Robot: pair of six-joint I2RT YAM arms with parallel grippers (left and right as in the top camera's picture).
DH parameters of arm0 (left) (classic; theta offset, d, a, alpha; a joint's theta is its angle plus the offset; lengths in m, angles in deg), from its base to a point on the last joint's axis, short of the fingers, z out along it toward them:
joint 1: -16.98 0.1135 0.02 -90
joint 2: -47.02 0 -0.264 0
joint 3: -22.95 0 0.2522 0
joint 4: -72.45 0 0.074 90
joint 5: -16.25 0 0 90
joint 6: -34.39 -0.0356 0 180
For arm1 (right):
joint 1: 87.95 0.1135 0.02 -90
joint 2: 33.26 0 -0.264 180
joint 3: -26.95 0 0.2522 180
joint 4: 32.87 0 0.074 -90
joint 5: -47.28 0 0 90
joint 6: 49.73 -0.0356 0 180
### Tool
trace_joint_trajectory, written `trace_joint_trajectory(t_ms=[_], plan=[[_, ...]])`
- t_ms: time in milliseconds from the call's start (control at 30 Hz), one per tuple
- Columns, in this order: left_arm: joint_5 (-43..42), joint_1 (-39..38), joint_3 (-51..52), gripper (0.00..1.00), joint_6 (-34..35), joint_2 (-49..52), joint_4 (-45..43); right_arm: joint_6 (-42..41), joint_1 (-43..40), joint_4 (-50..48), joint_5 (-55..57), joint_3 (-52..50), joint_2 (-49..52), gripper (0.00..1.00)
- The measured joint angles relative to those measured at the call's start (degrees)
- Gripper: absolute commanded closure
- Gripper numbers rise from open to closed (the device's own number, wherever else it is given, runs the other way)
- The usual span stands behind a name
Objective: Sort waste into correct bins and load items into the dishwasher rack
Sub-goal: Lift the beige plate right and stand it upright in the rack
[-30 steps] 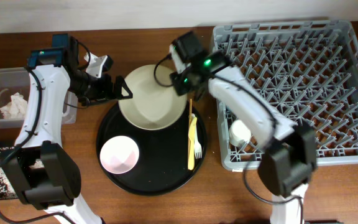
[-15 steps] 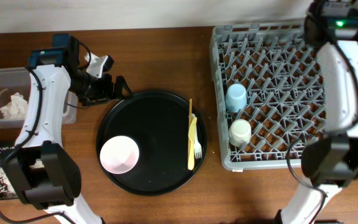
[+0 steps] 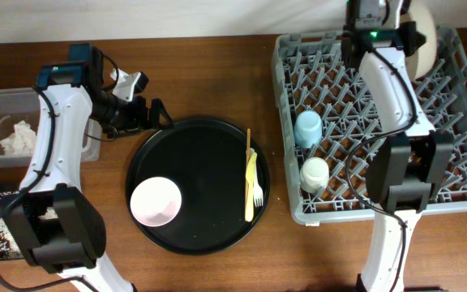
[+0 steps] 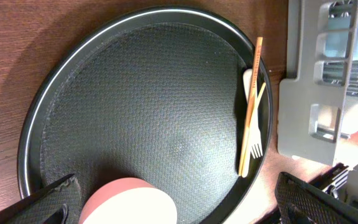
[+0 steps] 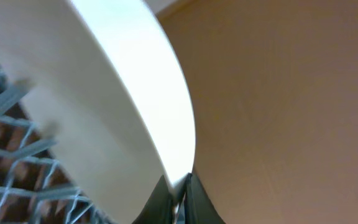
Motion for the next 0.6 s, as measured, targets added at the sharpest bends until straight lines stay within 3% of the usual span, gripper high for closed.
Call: trace_joint_trajectory(t_ms=[100, 133, 167, 267, 467, 533, 600], plan=[[0.0, 0.0, 0.0, 0.0, 0.0, 0.0, 0.04, -0.11, 1.57, 3.26, -0.68, -0.42, -0.02, 0.93], [0.0, -0.02, 0.0, 0.0, 0.0, 0.0, 0.04, -0.11, 2.05, 4.22, -0.68, -0.46, -0.02, 0.69], [0.0, 0.0, 0.0, 0.0, -0.02, 0.0, 0.04, -0.09, 2.64, 4.98, -1.46, -0.48, -0.02, 0.33], [0.0, 0.0, 0.0, 0.0, 0.0, 0.0, 0.02, 1.7, 5.05, 6.43, -7.56, -2.34, 0.0, 0.06], [0.0, -0.02, 0.0, 0.0, 0.0, 0.0, 0.02, 1.9, 9.38, 9.77, -11.65, -2.45, -4.87, 0.02], [0.0, -0.02, 0.0, 0.0, 0.0, 0.0, 0.04, -0.57, 10.51, 12.72, -17.97, -2.47, -11.63, 0.09], [-0.02, 0.0, 0.0, 0.0, 0.0, 0.0, 0.0, -3.08, 10.6, 19.41, -37.2, -2.49, -19.98, 0.15]])
